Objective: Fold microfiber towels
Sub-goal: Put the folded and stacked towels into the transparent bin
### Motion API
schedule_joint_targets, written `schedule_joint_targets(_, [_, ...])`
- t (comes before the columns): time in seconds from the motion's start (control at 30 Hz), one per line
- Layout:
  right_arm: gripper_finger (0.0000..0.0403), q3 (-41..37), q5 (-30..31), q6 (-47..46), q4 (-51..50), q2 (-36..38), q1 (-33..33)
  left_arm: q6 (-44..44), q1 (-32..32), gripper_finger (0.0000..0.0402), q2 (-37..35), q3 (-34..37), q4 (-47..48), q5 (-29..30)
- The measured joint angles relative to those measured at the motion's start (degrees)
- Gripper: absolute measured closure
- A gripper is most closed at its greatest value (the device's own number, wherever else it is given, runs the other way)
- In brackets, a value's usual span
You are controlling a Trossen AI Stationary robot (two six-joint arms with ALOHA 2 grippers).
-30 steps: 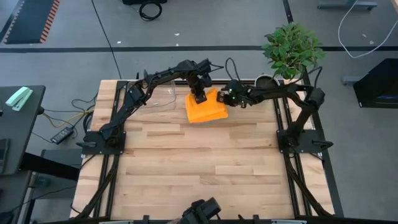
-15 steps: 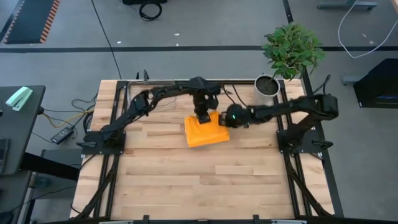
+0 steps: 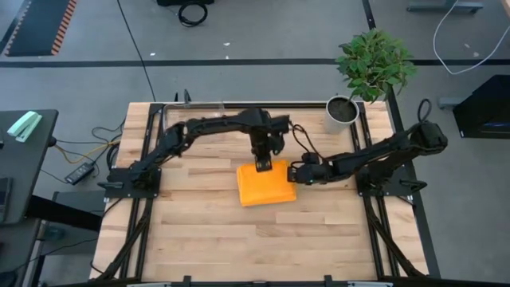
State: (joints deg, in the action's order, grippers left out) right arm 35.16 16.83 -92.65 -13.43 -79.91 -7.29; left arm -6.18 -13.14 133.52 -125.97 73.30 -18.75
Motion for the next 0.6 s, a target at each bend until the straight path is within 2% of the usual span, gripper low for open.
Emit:
schedule_joint_targets(0.2, [0.0366,0.0,-2.5,6.5,-5.9,5.6,4.0,4.4,-5.4,0.0307,-6.6,0.0,1.9,3.7])
schedule_joint_targets(0.4, [0.0365,0.3,-3.8,17.7,-7.2,15.2,6.5,10.8,-8.5,0.0223,-15.7,0.5,11.0,3.9])
schedule_joint_targets(0.5, [0.0356,0.5,-4.9,22.7,-7.6,20.2,6.9,15.5,-7.1,0.0194,-23.1,5.6,10.7,6.5])
schedule_joint_targets(0.6, [0.0333,0.5,-5.5,25.3,-8.4,24.1,7.2,24.6,-4.7,0.0173,-33.5,16.0,4.8,12.8])
